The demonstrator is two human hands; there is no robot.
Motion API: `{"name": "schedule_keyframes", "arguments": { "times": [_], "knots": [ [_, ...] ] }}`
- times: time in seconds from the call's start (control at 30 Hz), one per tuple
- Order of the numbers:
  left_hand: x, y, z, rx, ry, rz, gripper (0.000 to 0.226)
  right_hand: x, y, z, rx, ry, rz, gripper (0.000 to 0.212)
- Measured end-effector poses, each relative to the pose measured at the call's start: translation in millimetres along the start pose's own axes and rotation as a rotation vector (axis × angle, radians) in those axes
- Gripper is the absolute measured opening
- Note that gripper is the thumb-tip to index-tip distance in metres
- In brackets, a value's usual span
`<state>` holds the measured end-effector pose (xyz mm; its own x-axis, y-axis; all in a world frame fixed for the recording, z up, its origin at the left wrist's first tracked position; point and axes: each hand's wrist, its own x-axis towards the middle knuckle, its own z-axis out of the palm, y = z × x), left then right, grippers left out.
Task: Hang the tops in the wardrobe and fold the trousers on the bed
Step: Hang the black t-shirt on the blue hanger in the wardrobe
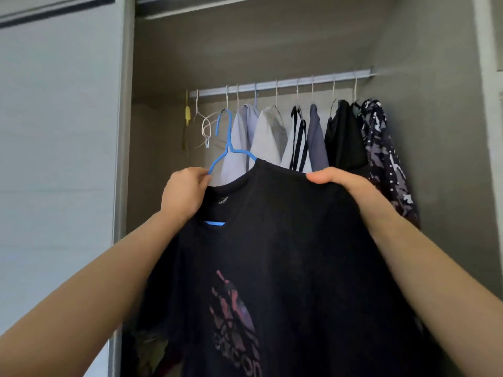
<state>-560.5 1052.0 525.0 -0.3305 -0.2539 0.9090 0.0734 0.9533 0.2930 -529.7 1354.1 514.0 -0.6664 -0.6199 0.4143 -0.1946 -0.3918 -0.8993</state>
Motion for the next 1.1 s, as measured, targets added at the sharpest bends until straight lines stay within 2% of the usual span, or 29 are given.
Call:
{"name": "schedule_keyframes", "arguments": {
  "times": [0.13,0.17,0.27,0.37,0.43,0.53,0.63,0.7,0.77,0.9,1.0,1.1],
  "knots": [
    [11.5,-0.9,-5.4,-0.038,-0.098,-0.062,0.03,24.8,-8.2,27.7,-0.048,0.092,-0.088,0.041],
    [11.4,-0.3,-8.5,-0.097,-0.141,-0.093,0.032,30.3,-9.5,36.7,-0.044,0.104,-0.111,0.035],
    [3.3,-0.3,-18.7,-0.423,-0.274,-0.124,0.057,43.3,-9.7,68.3,-0.071,0.127,-0.137,0.013],
    [-12.0,2.0,-30.3,-0.643,-0.351,-0.096,0.038,68.4,-4.4,103.1,-0.14,0.134,-0.184,0.011],
    [-21.2,9.7,-43.3,-0.811,-0.369,-0.142,0.027,93.6,-0.4,122.7,-0.189,0.141,-0.229,0.014],
    [-24.3,5.5,-57.5,-0.94,-0.407,-0.197,0.04,131.1,5.5,140.5,-0.318,0.188,-0.287,0.017],
    [-25.2,-5.6,-69.0,-1.054,-0.507,-0.251,0.066,162.2,7.5,150.3,-0.437,0.257,-0.325,0.043],
    [-24.2,-11.6,-70.2,-1.033,-0.515,-0.191,0.07,184.9,5.4,153.1,-0.506,0.309,-0.369,0.047],
    [-22.5,-12.2,-67.6,-0.863,-0.487,-0.101,0.072,208.6,1.0,154.7,-0.548,0.344,-0.406,0.045],
    [-7.2,-17.9,-44.7,-0.68,-0.365,-0.112,0.075,252.0,-4.6,153.7,-0.575,0.375,-0.396,0.044],
    [12.4,-28.5,-19.6,-0.546,-0.26,-0.131,0.062,284.3,-9.6,146.7,-0.624,0.397,-0.38,0.041],
    [33.7,-38.8,1.1,-0.505,-0.223,-0.117,0.052,317.3,-14.2,138.6,-0.645,0.425,-0.389,0.028]
  ]
}}
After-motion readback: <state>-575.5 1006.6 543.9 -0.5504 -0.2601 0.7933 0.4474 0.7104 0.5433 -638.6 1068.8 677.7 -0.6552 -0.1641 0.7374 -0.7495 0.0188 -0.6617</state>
